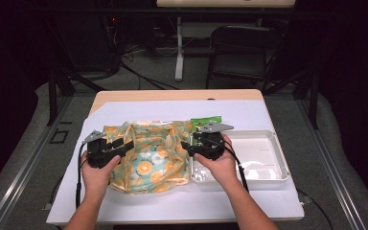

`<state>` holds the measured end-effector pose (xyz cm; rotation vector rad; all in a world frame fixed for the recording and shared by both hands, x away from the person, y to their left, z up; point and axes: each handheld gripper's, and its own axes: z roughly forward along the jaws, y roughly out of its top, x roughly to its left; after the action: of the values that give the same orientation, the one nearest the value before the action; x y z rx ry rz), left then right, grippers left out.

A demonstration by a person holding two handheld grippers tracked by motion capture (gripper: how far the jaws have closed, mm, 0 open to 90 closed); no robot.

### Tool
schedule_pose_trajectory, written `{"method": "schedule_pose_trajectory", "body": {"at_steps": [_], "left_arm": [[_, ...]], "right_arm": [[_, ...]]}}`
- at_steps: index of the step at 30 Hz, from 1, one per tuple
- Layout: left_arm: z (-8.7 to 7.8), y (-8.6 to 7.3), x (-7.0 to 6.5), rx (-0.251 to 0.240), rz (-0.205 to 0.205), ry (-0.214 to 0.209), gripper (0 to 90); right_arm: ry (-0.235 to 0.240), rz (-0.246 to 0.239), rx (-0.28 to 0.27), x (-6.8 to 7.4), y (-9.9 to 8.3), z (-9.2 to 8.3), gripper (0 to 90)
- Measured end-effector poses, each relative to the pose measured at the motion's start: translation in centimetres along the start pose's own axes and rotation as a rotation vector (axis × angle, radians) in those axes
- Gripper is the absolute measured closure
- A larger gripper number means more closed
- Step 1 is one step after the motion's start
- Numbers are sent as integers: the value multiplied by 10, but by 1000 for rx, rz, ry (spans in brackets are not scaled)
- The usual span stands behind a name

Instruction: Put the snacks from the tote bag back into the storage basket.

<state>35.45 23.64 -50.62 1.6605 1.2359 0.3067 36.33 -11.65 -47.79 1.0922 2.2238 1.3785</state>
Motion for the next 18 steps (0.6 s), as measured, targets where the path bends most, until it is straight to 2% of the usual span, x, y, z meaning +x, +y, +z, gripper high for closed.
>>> {"method": "schedule_pose_trajectory", "body": {"at_steps": [10,18], "left_arm": [[1,0,-1,8,5,2,447],[2,-1,-2,16,10,3,446]], "right_arm": [[39,-74,46,26,-10,19,410],[68,-97,59,36,-15,27,413]]}}
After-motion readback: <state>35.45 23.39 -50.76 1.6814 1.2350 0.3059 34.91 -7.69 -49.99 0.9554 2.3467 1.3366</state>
